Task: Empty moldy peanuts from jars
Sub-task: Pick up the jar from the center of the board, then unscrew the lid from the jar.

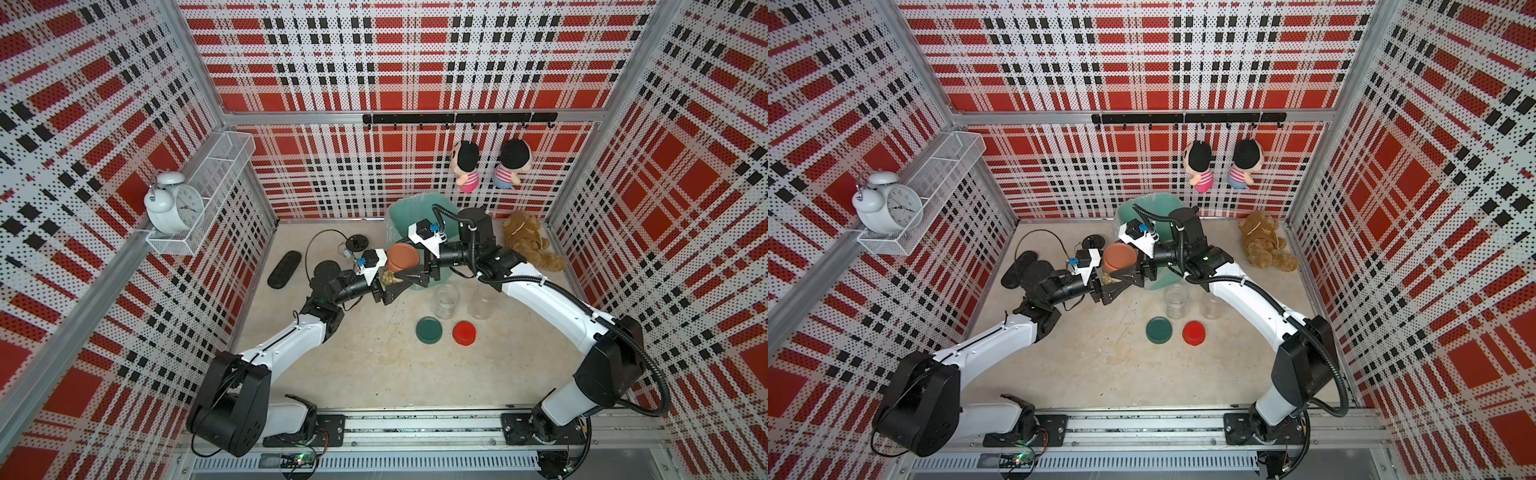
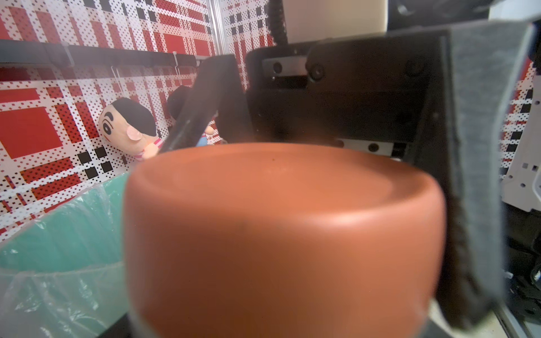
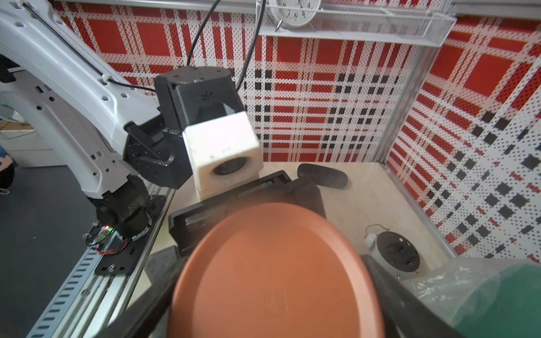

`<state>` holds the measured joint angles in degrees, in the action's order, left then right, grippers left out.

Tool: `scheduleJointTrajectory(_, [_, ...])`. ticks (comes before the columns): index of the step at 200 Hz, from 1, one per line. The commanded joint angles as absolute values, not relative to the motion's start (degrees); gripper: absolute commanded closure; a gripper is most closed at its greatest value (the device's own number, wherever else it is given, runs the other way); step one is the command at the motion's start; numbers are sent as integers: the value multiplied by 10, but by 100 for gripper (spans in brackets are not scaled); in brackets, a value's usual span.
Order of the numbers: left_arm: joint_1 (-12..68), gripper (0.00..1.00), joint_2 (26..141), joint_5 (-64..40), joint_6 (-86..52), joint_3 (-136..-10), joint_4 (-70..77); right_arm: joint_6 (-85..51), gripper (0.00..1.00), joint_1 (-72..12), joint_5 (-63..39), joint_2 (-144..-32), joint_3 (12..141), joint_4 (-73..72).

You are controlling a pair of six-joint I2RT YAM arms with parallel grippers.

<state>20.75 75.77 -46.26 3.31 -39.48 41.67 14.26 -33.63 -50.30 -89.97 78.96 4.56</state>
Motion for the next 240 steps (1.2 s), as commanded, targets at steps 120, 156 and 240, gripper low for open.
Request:
scheduleJointTrajectory(120, [200, 100, 756, -422, 8, -411, 450, -154, 0, -370, -254, -817, 602, -325])
scheduleJointTrajectory(156, [200, 100, 760, -420, 6, -412, 450, -165, 0, -390, -246, -822, 585, -354])
scheduleJointTrajectory(240, [202, 100, 759, -416, 1, -410, 450, -129, 0, -412, -211, -849, 616, -288])
